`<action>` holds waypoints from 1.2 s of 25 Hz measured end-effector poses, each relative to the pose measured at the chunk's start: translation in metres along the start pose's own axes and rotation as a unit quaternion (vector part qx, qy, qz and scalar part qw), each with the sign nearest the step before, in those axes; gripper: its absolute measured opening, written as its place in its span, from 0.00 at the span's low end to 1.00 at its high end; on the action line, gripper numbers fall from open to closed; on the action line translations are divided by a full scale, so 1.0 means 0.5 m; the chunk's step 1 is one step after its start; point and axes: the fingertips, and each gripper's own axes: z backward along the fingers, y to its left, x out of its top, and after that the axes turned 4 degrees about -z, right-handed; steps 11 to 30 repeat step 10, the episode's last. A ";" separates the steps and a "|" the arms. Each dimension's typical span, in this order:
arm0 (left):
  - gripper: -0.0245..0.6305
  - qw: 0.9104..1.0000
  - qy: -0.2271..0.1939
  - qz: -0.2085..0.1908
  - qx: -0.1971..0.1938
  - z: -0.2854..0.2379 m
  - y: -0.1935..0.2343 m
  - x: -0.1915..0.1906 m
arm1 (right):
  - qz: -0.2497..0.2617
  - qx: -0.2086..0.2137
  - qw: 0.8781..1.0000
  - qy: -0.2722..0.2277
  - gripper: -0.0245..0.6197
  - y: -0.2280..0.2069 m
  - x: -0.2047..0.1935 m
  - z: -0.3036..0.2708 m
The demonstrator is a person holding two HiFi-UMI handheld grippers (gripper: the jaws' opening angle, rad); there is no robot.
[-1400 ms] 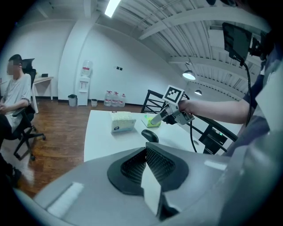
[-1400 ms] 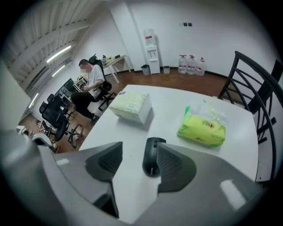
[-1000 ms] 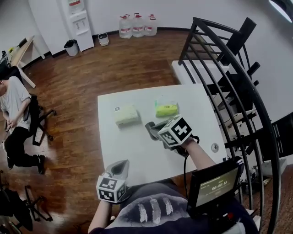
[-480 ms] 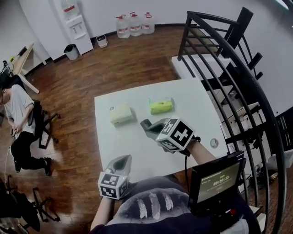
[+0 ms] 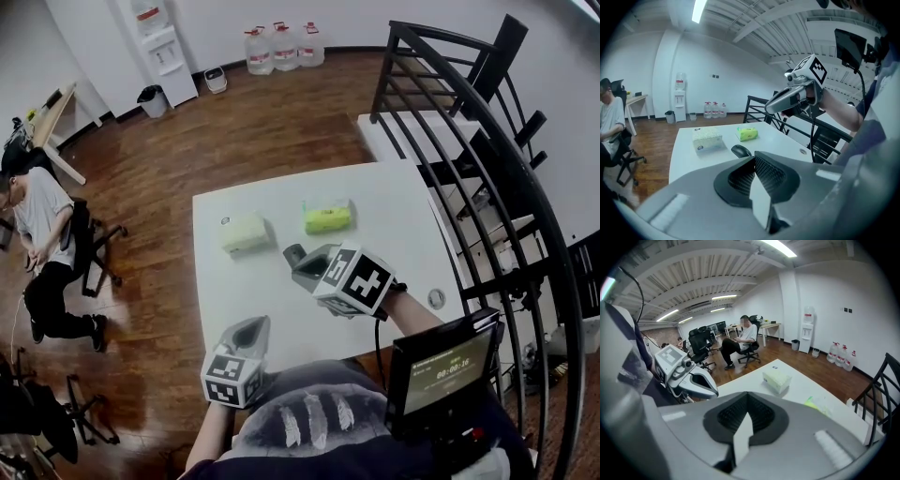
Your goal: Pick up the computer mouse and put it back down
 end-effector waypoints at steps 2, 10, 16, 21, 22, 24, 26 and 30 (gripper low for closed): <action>0.06 1.000 0.000 0.003 0.004 -0.001 0.002 0.000 | 0.005 0.008 1.000 0.002 0.04 0.002 0.003 -0.006; 0.06 1.000 0.002 0.013 0.014 0.007 0.018 -0.014 | 0.020 0.024 0.999 0.011 0.04 0.010 0.007 -0.037; 0.06 1.000 0.002 0.013 0.014 0.007 0.018 -0.014 | 0.020 0.024 0.999 0.011 0.04 0.010 0.007 -0.037; 0.06 1.000 0.002 0.013 0.014 0.007 0.018 -0.014 | 0.020 0.024 0.999 0.011 0.04 0.010 0.007 -0.037; 0.06 1.000 0.002 0.013 0.014 0.007 0.018 -0.014 | 0.020 0.024 0.999 0.011 0.04 0.010 0.007 -0.037; 0.06 1.000 0.002 0.013 0.014 0.007 0.018 -0.014 | 0.020 0.024 0.999 0.011 0.04 0.010 0.007 -0.037; 0.06 1.000 0.002 0.013 0.014 0.007 0.018 -0.014 | 0.020 0.024 0.999 0.011 0.04 0.010 0.007 -0.037; 0.06 1.000 0.002 0.013 0.014 0.007 0.018 -0.014 | 0.020 0.024 0.999 0.011 0.04 0.010 0.007 -0.037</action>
